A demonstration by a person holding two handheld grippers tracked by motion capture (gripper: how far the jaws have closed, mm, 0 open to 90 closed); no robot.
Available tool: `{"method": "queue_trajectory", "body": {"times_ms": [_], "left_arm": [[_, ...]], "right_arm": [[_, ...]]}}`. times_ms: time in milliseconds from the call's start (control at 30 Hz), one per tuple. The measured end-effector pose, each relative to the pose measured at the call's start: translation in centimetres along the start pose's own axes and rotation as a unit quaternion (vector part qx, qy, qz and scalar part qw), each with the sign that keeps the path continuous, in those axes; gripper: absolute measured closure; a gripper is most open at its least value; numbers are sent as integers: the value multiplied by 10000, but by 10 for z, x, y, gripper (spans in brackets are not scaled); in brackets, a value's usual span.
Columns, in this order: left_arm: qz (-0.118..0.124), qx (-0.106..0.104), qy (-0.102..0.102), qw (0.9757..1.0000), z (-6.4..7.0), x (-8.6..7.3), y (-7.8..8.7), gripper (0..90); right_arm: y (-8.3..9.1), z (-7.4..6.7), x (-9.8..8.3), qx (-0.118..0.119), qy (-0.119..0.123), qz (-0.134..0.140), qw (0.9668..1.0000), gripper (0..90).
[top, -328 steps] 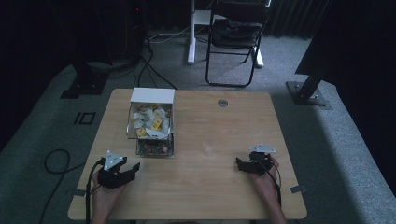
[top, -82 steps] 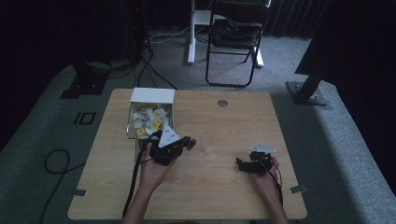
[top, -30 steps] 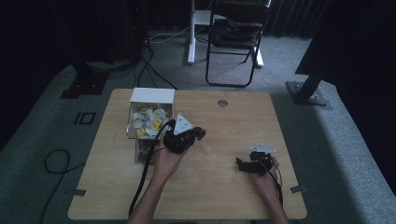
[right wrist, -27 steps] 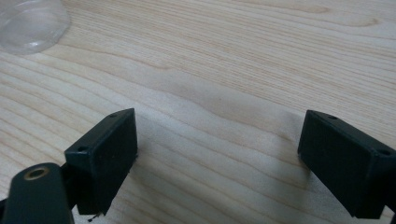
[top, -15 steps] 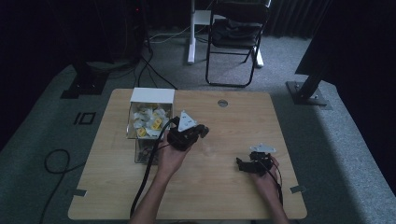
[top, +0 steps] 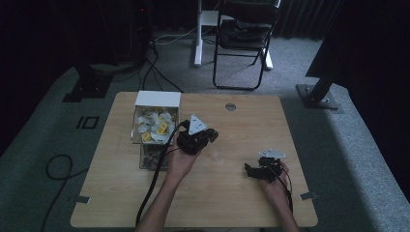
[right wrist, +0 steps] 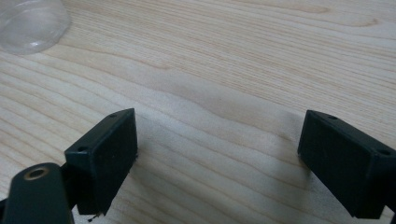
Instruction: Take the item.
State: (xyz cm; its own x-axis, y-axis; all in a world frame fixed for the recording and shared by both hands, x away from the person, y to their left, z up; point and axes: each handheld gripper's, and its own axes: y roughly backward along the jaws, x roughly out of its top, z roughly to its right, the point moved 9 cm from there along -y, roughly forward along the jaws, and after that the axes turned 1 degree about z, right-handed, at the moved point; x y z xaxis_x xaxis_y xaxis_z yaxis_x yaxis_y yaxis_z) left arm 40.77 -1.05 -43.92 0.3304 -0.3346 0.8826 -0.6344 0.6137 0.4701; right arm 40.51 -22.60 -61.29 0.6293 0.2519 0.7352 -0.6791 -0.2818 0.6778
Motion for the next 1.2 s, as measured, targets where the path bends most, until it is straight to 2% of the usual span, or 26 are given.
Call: {"method": "queue_trajectory", "body": {"times_ms": [1200], "left_arm": [[-216,-136,84,9996,9,-5,-36,900]], "right_arm": [[0,0,0,-2,2,5,10000,118]]}}
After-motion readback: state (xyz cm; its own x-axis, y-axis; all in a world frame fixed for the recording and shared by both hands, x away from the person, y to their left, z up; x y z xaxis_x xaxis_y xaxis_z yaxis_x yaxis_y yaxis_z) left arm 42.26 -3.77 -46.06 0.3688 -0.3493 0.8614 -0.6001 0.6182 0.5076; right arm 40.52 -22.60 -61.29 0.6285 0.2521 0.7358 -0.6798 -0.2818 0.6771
